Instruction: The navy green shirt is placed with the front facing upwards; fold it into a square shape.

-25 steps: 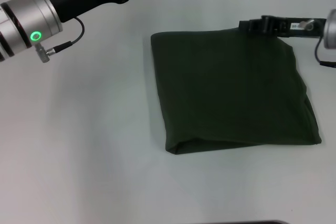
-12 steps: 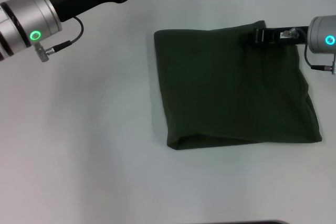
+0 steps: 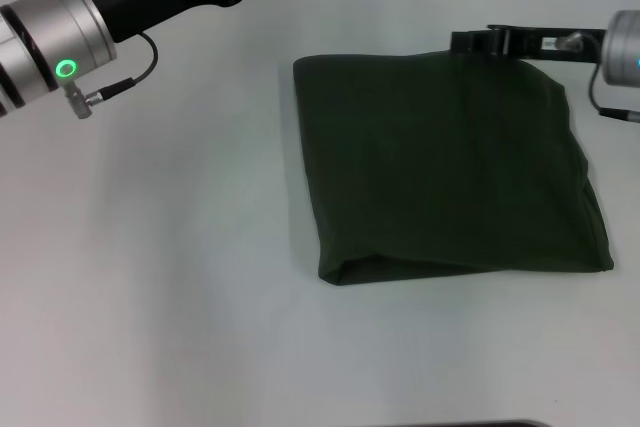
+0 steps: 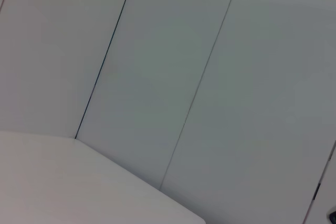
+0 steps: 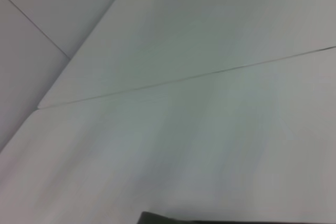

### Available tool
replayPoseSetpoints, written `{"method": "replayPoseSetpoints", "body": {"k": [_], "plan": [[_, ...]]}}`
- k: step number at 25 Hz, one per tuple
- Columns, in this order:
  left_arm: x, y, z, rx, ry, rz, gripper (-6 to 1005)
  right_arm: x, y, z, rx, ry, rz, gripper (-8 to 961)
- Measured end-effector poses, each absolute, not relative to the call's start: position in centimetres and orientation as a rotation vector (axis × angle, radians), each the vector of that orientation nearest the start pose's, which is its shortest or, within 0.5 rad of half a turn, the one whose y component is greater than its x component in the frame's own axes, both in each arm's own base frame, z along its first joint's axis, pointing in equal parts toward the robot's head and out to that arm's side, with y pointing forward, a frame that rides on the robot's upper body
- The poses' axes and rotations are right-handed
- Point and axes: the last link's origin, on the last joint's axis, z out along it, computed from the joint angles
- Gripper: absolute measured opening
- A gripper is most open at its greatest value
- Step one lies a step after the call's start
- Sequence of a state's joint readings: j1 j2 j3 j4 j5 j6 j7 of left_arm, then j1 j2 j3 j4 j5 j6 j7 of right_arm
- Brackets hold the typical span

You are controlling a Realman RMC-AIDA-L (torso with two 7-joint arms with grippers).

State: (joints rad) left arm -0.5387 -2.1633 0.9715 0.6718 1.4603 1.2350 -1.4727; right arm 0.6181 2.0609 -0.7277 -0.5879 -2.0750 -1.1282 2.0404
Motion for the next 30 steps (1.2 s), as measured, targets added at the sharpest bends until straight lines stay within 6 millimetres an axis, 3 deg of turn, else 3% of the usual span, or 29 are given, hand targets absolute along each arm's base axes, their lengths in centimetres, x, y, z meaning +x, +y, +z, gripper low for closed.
{"method": "replayPoseSetpoints", "body": {"k": [10,16,21,26,30], "plan": [[-20.5,37.1,-2.0,-2.380,-0.773,-1.073,910,32.5,34.9,3.7,-2.142,1.574,0.658,15],[-20.7,37.2,-1.7,-2.362,-0.780,-1.080,910,34.3,32.5,6.0,-2.102,1.627,0.733,178],[-20.8,36.9,-1.8,-2.386,-0.779,-1.071,909,34.0,31.3,6.1,-2.192,1.493,0.787,421],[-20.8,36.3,-1.9,-2.455,-0.775,-1.054,910,33.7,30.1,5.7,-2.269,1.397,0.816,536],[-21.2,35.1,-2.1,-2.583,-0.734,-0.973,910,33.7,29.7,6.9,-2.251,1.367,0.895,628]]}}
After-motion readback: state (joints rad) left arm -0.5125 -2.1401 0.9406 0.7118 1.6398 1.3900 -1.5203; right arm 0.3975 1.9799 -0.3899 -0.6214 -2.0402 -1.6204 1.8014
